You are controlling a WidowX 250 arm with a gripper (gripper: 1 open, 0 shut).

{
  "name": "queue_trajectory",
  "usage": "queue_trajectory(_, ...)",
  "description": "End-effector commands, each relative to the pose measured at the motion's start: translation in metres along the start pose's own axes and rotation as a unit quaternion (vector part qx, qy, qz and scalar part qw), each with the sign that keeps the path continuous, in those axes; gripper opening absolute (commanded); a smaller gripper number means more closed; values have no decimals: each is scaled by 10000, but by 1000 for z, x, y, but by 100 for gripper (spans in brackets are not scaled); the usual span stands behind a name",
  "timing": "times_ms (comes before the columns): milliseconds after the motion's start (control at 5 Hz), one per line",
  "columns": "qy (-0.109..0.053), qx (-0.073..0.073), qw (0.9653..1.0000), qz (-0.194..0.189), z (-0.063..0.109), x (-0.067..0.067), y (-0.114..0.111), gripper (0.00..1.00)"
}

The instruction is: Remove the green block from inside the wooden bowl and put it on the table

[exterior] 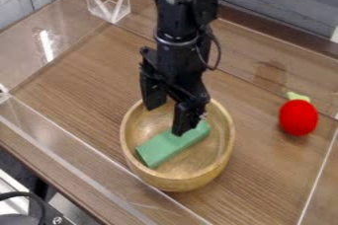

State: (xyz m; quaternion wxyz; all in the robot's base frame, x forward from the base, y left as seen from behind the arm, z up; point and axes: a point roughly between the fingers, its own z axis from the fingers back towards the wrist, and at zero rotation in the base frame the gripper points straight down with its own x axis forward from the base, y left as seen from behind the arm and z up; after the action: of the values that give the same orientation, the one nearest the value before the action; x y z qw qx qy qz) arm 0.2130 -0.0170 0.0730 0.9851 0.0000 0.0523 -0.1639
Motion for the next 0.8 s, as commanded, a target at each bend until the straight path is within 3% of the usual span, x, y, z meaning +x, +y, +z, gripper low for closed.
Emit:
queue_trajectory(0,-170,38,9998,-34,-4,5,-3,100)
queue_trajectory(600,-267,-50,9996,9,-19,8,-9,100)
